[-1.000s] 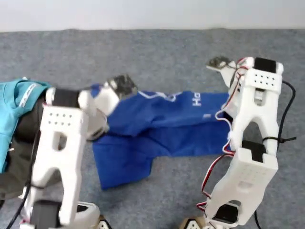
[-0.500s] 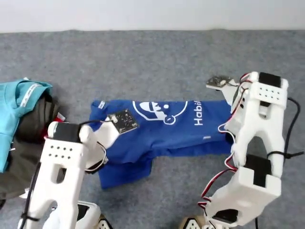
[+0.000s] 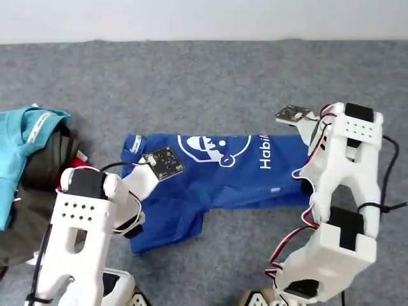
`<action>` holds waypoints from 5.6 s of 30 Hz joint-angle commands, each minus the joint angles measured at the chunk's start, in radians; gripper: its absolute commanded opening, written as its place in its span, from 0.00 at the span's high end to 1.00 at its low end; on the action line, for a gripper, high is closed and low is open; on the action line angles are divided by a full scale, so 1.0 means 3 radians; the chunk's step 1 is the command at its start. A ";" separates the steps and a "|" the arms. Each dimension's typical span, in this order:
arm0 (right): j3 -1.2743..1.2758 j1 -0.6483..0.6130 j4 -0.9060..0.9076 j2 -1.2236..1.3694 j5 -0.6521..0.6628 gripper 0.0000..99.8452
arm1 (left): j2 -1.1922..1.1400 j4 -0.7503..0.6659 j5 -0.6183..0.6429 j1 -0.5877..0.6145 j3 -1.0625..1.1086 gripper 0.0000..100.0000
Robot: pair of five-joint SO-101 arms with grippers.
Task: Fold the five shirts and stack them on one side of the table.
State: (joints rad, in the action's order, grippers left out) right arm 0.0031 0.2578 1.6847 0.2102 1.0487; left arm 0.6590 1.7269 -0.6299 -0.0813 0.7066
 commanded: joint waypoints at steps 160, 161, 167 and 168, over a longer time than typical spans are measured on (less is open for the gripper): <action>-0.1079 -0.3112 -0.0790 0.0811 -0.1406 0.88 | 0.0675 -0.0394 -0.0445 0.4230 -0.0222 0.98; -0.1125 -0.3076 -0.0790 0.0862 -0.1504 0.83 | 0.0675 -0.0394 -0.0445 0.4230 -0.0222 0.98; -0.1504 -0.2964 -0.0785 0.1071 -0.1867 0.69 | 0.0675 -0.0394 -0.0445 0.4230 -0.0222 0.98; -0.1550 -0.2959 -0.0785 0.1077 -0.1867 0.69 | 0.0675 -0.0394 -0.0445 0.4230 -0.0222 0.98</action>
State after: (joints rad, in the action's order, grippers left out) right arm -0.3821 -0.6414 1.4469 0.5416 0.5102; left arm 0.8431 1.6318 -0.7633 1.1907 0.6452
